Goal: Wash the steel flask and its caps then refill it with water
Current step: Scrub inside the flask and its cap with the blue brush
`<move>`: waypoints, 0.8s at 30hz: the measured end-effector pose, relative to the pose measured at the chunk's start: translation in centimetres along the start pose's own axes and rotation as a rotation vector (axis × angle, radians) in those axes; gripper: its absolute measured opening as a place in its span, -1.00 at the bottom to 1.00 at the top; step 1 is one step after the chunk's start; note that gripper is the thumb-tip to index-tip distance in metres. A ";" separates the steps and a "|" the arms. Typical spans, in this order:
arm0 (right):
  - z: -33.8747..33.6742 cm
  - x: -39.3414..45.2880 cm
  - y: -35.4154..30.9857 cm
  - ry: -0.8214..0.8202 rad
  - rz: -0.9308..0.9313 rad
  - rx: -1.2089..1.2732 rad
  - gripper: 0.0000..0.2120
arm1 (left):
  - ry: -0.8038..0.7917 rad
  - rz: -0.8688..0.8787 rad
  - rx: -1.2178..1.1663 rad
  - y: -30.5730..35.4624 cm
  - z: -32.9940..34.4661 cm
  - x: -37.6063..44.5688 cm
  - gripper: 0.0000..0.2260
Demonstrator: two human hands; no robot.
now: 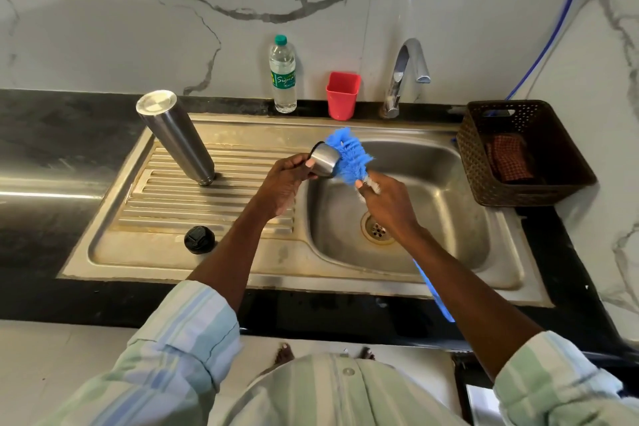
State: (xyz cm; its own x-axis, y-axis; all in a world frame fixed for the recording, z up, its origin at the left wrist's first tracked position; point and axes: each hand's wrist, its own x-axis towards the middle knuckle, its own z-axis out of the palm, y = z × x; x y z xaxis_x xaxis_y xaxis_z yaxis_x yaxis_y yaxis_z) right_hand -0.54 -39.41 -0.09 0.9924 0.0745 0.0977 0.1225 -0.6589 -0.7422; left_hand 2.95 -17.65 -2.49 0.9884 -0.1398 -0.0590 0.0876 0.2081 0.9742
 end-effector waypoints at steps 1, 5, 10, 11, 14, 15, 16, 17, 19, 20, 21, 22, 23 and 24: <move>-0.2 0.2 0.0 -0.002 0.024 0.035 -0.82 | 0.013 -0.024 -0.075 -0.1 -0.1 0.1 -0.85; 0.7 -1.1 -1.5 -0.026 -0.127 0.027 -0.76 | 0.053 -0.080 -0.172 -0.7 0.3 0.2 -0.75; 1.3 0.5 -1.1 -0.030 0.133 0.112 -0.84 | 0.101 -0.101 -0.194 -2.2 -0.2 -0.6 -0.80; 1.1 0.4 -1.1 -0.037 0.114 0.097 -0.84 | 0.105 -0.099 -0.197 -2.3 -0.4 -0.8 -0.81; 1.2 -0.2 -1.7 -0.104 -0.017 0.022 -0.81 | 0.083 -0.072 -0.144 -1.8 -0.5 -0.9 -0.75; 1.1 0.0 -1.5 -0.103 -0.003 0.000 -0.81 | 0.060 -0.062 -0.128 -1.6 -0.4 -0.9 -0.76; 0.9 0.4 -1.3 -0.096 0.035 -0.012 -0.82 | 0.039 -0.055 -0.126 -1.4 -0.3 -0.9 -0.80; 0.6 0.8 -1.1 -0.082 0.071 -0.008 -0.82 | 0.026 -0.050 -0.135 -1.4 -0.3 -0.9 -0.84; 0.5 0.8 -1.1 -0.078 0.070 0.019 -0.84 | 0.040 -0.049 -0.162 -1.4 -0.5 -0.9 -0.85; 0.6 0.5 -1.4 -0.092 0.027 0.017 -0.85 | 0.052 -0.051 -0.165 -1.5 -0.7 -0.8 -0.84; 0.8 0.2 -1.8 -0.103 -0.027 0.000 -0.84 | 0.054 -0.058 -0.155 -1.5 -0.8 -0.7 -0.84; 0.9 0.0 -2.0 -0.108 -0.054 -0.008 -0.85 | 0.044 -0.066 -0.139 -1.6 -0.9 -0.6 -0.84; 0.9 0.1 -1.9 -0.101 -0.029 0.015 -0.86 | 0.032 -0.070 -0.126 -1.7 -0.9 -0.6 -0.84; 0.7 0.5 -1.6 -0.093 0.035 0.071 -0.87 | 0.025 -0.068 -0.134 -1.7 -0.7 -0.7 -0.85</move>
State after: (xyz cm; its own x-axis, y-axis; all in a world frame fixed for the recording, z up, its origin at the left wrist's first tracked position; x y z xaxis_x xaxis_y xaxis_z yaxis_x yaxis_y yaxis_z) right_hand -0.26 -37.74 0.69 0.9923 0.1235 0.0118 0.0851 -0.6081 -0.7893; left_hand 2.19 -17.21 -4.24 0.9823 -0.1344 -0.1304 0.1682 0.3266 0.9301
